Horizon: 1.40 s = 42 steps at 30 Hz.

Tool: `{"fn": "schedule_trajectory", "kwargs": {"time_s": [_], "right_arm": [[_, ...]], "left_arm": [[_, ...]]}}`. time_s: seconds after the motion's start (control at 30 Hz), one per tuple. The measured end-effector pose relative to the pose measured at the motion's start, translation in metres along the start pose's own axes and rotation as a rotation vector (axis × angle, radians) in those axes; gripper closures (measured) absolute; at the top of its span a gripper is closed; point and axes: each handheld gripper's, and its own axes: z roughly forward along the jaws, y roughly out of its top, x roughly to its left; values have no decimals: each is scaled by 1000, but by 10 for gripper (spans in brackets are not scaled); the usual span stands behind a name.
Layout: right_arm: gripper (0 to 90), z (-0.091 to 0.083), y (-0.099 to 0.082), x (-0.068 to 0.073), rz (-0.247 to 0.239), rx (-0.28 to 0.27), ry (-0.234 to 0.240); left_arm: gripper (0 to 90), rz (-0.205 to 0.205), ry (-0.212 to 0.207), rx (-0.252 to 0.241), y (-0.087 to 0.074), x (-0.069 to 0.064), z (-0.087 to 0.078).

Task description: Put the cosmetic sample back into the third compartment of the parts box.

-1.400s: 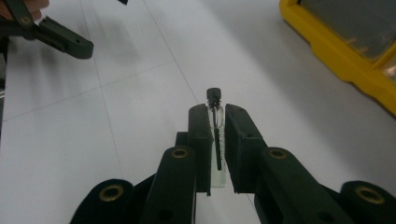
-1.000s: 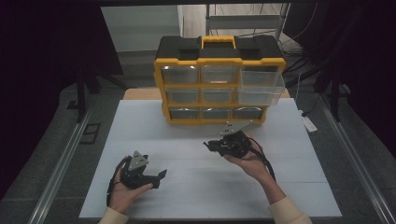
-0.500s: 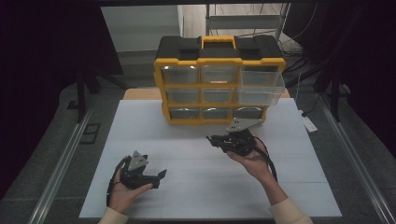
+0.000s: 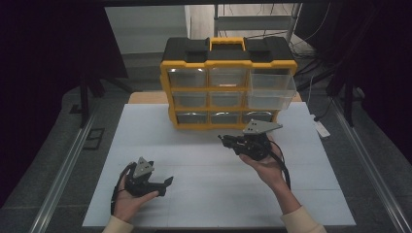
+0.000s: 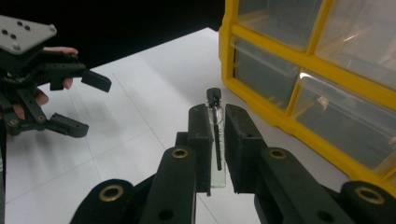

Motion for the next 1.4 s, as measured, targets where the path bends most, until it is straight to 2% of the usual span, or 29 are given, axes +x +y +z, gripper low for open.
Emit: {"fn": "schedule_trajectory", "kwargs": {"time_s": [0.8,1.07,1.4], "right_arm": [[816,-28,13,0,8,-98,-37],[816,-47,20,-3,21,-157,-57],[816,-68,34,-9,33,-192,-82]], "left_arm": [[90,-3,3,-11,1,0,-2],[92,-1,1,-25,3,-1,-3],[92,-6,3,-29,2,-3,-5]]}}
